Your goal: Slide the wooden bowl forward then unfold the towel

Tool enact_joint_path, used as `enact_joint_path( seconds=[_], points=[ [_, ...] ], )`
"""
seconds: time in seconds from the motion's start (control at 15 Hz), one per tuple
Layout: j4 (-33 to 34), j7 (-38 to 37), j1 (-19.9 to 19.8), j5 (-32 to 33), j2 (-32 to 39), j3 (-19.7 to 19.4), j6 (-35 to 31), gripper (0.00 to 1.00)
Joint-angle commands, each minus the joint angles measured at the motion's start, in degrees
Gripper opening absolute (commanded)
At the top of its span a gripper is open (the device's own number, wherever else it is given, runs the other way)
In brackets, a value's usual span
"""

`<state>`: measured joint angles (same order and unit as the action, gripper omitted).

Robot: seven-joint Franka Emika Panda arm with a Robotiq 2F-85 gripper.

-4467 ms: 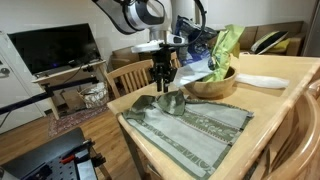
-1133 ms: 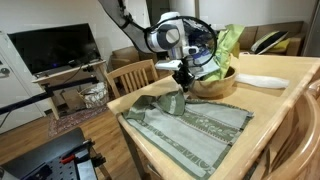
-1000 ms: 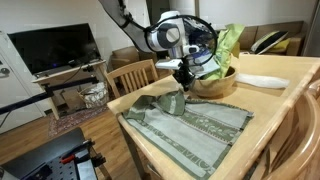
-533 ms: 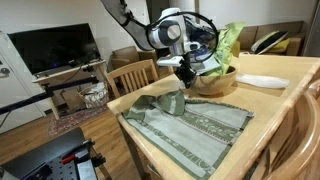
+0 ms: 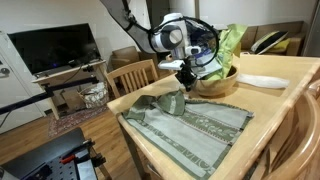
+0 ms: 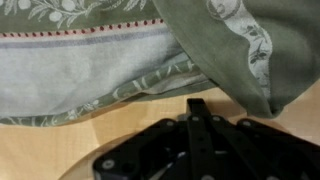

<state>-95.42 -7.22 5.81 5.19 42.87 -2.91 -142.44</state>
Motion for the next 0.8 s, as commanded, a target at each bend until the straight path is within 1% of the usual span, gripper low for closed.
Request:
enact_joint_path(
  seconds=[0.0,0.53,0.73],
  points=[
    [0.8,-0.06,-0.05,0.06,0.43,0.08,0.42,0.0],
    [1.06,-0.02,-0.09,0.05,0.65,0.1,0.58,0.0],
    [2.78,-1.19,0.63,0.39,1.75,-0.38,0.19,0.0]
  ],
)
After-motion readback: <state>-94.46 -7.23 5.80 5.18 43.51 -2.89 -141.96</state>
